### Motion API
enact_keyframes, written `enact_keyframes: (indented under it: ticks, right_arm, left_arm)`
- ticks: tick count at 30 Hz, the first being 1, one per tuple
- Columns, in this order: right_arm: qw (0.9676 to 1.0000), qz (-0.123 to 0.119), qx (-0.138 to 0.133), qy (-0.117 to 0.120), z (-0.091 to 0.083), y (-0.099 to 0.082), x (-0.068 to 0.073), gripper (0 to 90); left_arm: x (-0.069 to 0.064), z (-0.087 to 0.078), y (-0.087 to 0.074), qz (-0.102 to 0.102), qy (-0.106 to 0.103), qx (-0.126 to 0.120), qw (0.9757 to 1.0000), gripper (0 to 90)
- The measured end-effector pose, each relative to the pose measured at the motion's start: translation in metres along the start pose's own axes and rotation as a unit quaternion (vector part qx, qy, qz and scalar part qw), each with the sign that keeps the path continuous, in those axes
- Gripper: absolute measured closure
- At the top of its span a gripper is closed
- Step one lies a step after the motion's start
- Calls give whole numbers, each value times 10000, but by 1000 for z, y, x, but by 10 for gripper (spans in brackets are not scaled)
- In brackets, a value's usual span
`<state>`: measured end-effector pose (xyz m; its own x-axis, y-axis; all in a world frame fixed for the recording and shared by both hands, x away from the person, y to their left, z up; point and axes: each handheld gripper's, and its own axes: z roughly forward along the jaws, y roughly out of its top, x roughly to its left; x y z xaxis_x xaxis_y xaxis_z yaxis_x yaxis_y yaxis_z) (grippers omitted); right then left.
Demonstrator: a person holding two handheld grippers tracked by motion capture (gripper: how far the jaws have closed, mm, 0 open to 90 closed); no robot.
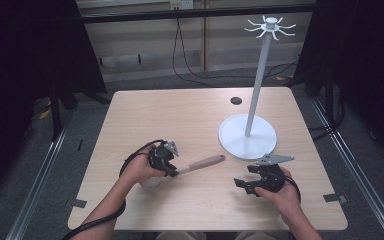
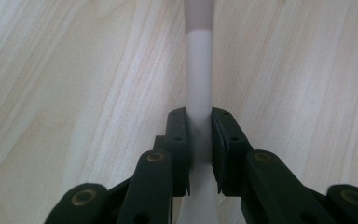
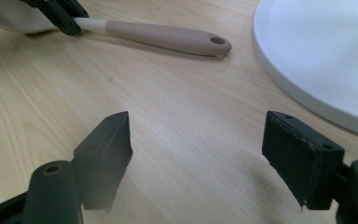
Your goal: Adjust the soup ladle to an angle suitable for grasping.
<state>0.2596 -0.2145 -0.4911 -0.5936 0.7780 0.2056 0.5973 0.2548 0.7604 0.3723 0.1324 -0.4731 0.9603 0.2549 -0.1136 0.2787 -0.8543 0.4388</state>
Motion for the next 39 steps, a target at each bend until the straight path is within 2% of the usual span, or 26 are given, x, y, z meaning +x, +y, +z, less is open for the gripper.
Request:
enact_keyframes:
  ticks: [3, 6, 10, 11, 14, 16, 19, 20, 21, 23, 24, 25, 27, 31, 33, 34, 35, 37, 39]
  right_arm:
    - [10000, 11, -14, 20, 1, 1, 1, 228]
    - [10000, 11, -14, 34, 3, 2, 3, 221]
    - [10000, -14, -35, 77, 6, 4, 8, 217]
    - [9999, -22, -40, 90, 7, 5, 9, 217]
    - [9999, 2, -87, 107, 10, 8, 13, 213]
    - [9998, 15, -142, 156, 12, 11, 16, 212]
    - [9994, 54, -261, 201, 15, 18, 20, 209]
    - [9993, 83, -282, 236, 16, 20, 23, 209]
    - [9991, 82, -312, 260, 18, 22, 25, 208]
    - [9986, 129, -388, 329, 22, 27, 28, 209]
    - [9981, 173, -458, 366, 24, 30, 31, 214]
    - [9977, 206, -508, 394, 26, 32, 33, 221]
    - [9966, 262, -647, 432, 30, 38, 37, 240]
    - [9930, 427, -942, 562, 35, 50, 45, 285]
    - [9917, 484, -1012, 629, 37, 56, 48, 304]
    - [9911, 499, -1032, 672, 38, 59, 49, 318]
    - [9908, 530, -1040, 681, 39, 61, 50, 335]
    - [9887, 586, -1150, 763, 40, 65, 50, 367]
    - [9867, 676, -1251, 783, 40, 69, 52, 395]
  left_arm:
    - [1, -7, -4, -116, 123, -178, 9997, 782]
    - [0, -16, -6, -225, 122, -486, 9985, 782]
    - [-3, -26, -5, -226, 250, -613, 9976, 783]
    - [-3, -28, -6, -279, 233, -716, 9968, 783]
    - [-4, -35, -5, -239, 271, -877, 9955, 783]
    - [-7, -38, -4, -258, 298, -1074, 9934, 783]
    - [-10, -43, 0, -172, 323, -1174, 9924, 783]
    - [-12, -44, 2, -217, 312, -1244, 9915, 783]
    - [-14, -45, 3, -190, 381, -1275, 9909, 783]
    - [-18, -47, 7, -161, 314, -1416, 9893, 782]
    - [-19, -47, 8, -147, 342, -1467, 9885, 783]
    - [-21, -48, 10, -108, 335, -1445, 9889, 783]
    - [-26, -46, 15, -89, 283, -1551, 9874, 782]
    - [-31, -44, 22, -58, 284, -1630, 9862, 782]
    - [-33, -43, 25, -31, 238, -1676, 9856, 782]
    - [-35, -42, 27, -32, 241, -1743, 9844, 782]
    - [-36, -43, 28, 21, 243, -1694, 9852, 782]
    - [-39, -41, 31, -4, 197, -1827, 9830, 782]
    - [-42, -40, 34, 1, 201, -1865, 9822, 782]
